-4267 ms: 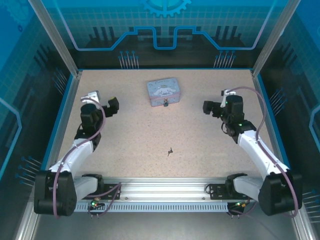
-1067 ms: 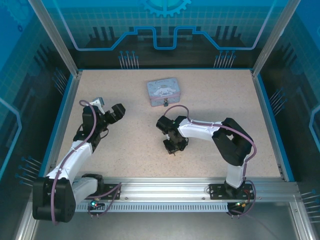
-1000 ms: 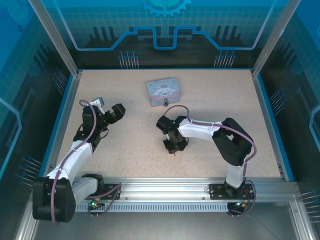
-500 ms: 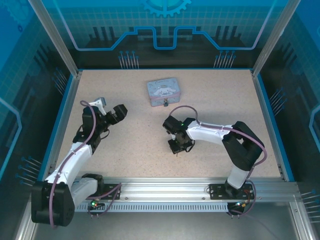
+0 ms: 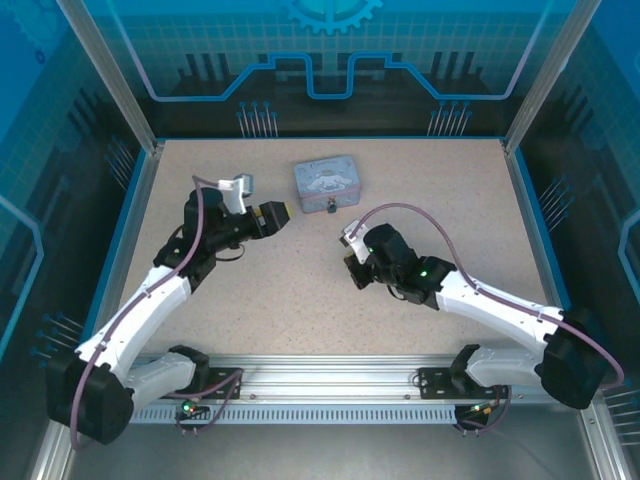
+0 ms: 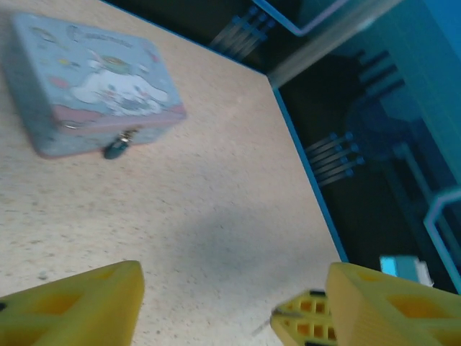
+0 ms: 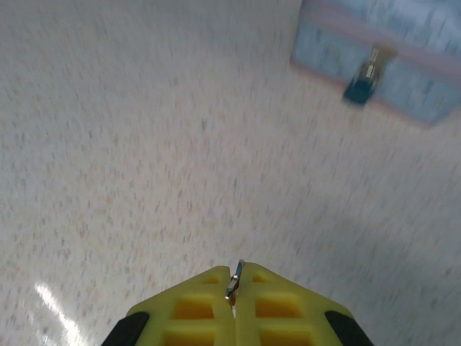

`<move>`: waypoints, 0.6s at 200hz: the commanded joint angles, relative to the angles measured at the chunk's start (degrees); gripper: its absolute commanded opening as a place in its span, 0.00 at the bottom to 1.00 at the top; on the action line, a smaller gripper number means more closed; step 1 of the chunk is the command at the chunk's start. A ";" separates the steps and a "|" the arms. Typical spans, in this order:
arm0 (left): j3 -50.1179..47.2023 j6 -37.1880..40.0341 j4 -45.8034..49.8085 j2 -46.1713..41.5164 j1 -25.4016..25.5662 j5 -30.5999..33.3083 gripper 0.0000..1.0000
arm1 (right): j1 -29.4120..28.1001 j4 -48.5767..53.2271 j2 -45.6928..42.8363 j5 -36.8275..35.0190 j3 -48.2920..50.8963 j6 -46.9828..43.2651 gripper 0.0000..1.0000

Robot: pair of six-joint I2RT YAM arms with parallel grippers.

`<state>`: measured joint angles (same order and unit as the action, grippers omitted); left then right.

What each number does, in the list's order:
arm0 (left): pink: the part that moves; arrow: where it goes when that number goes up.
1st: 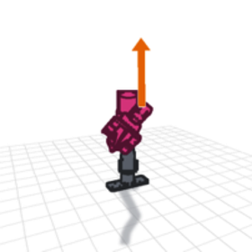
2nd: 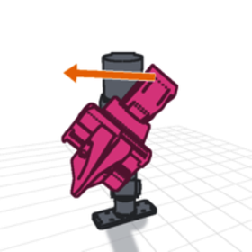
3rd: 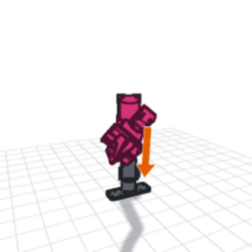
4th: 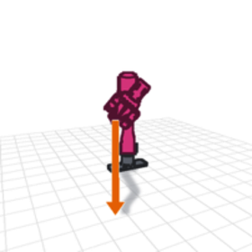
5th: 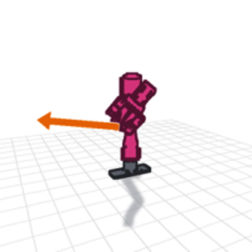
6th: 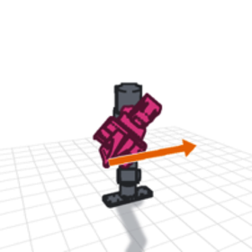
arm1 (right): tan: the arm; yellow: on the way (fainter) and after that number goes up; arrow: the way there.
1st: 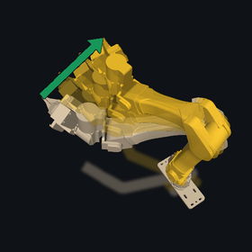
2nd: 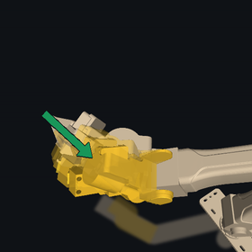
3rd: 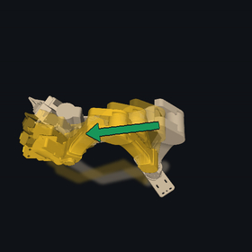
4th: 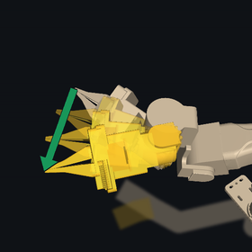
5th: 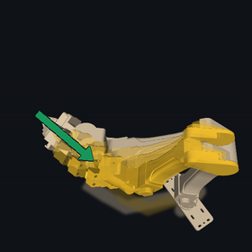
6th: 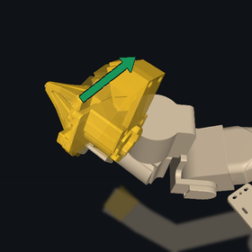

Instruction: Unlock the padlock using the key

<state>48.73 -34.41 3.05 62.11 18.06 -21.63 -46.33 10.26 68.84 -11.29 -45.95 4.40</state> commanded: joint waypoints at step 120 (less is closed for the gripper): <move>8.97 -17.08 -4.41 17.08 15.52 -3.22 0.40 | -0.67 -13.61 -1.00 -2.95 -0.98 -19.92 0.00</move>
<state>56.14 -47.94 2.42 77.23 32.10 -23.49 -46.48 -1.39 68.27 -13.34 -45.98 -13.63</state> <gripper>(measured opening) 0.401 0.046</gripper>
